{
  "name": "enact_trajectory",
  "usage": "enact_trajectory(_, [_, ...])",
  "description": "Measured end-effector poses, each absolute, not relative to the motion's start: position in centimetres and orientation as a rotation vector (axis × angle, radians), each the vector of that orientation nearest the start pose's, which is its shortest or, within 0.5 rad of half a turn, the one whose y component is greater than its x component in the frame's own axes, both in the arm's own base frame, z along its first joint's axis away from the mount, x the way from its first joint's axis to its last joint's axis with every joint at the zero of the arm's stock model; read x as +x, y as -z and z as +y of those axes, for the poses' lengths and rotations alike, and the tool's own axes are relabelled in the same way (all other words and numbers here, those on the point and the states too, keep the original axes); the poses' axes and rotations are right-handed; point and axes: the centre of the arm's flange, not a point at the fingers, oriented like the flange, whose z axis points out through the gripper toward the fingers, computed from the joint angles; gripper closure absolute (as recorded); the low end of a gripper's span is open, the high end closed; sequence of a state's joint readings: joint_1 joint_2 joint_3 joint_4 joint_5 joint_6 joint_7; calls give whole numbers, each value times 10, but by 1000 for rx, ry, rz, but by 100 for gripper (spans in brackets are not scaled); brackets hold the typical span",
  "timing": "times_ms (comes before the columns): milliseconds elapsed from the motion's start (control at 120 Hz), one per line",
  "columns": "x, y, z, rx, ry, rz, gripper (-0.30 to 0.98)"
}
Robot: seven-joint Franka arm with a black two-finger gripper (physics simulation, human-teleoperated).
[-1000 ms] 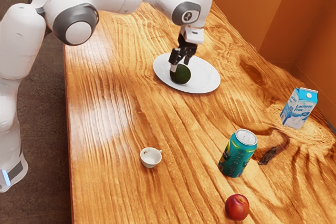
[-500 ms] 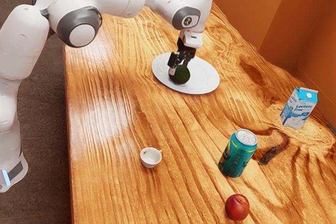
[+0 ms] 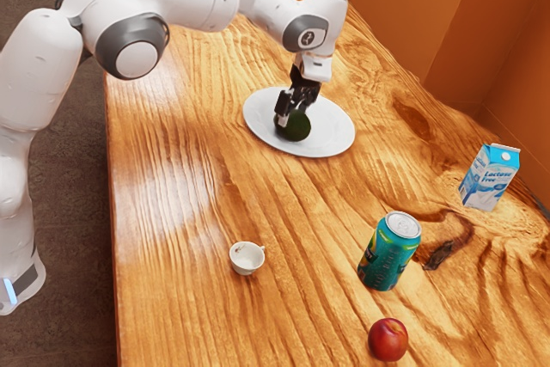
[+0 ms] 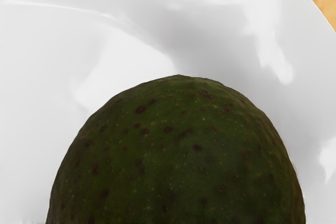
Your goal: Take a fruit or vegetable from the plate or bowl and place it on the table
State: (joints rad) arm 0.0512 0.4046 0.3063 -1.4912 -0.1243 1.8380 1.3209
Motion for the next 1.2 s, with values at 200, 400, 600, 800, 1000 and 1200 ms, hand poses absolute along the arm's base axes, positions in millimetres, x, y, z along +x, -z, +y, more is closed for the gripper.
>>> enact_trajectory(200, [642,-438,197,-2832,-47,1448,20])
enact_trajectory(400, [644,-436,197,-2828,-41,1441,57])
enact_trajectory(600, [644,-462,196,-2786,20,1419,74])
enact_trajectory(800, [651,-504,125,-2693,111,1545,57])
enact_trajectory(1000, [660,-504,47,-2622,108,1686,54])
enact_trajectory(1200, [663,-499,3,-2588,90,1749,52])
